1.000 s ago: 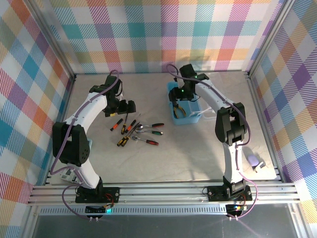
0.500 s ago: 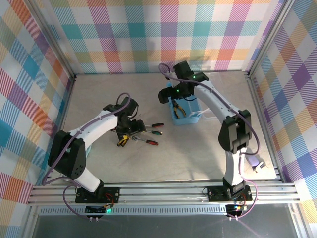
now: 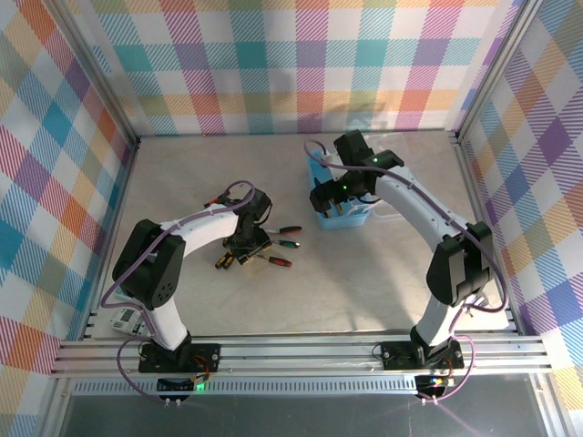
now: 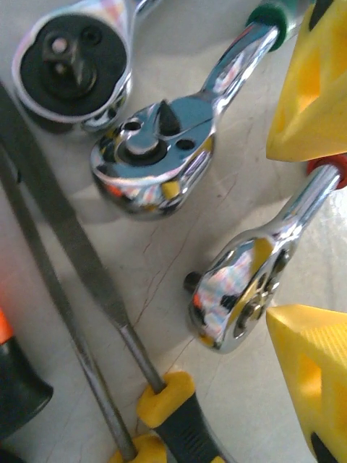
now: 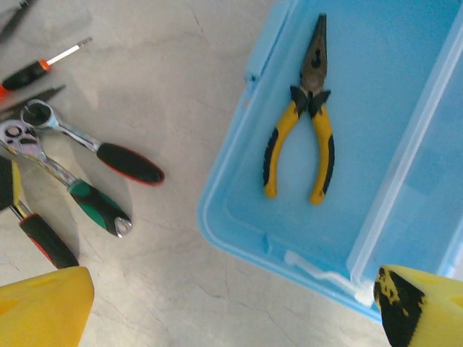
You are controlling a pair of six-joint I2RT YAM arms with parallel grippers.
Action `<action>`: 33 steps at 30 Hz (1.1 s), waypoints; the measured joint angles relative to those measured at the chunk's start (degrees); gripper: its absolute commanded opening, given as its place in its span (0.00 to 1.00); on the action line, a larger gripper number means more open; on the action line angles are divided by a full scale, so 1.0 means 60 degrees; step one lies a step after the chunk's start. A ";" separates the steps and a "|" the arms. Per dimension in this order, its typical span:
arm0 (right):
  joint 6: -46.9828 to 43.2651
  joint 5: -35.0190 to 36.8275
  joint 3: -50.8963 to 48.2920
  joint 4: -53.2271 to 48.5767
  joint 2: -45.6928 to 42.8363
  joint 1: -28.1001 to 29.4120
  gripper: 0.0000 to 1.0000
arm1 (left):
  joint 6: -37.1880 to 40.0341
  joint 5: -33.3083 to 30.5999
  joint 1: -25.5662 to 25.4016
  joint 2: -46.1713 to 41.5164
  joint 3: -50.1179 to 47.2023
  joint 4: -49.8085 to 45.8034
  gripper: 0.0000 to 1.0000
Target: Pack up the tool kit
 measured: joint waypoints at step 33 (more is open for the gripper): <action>0.0018 -0.0852 -0.0302 0.0080 -0.0273 -0.0211 0.99 | 0.3260 -0.0499 -0.0069 -0.0900 0.0339 0.0120 0.00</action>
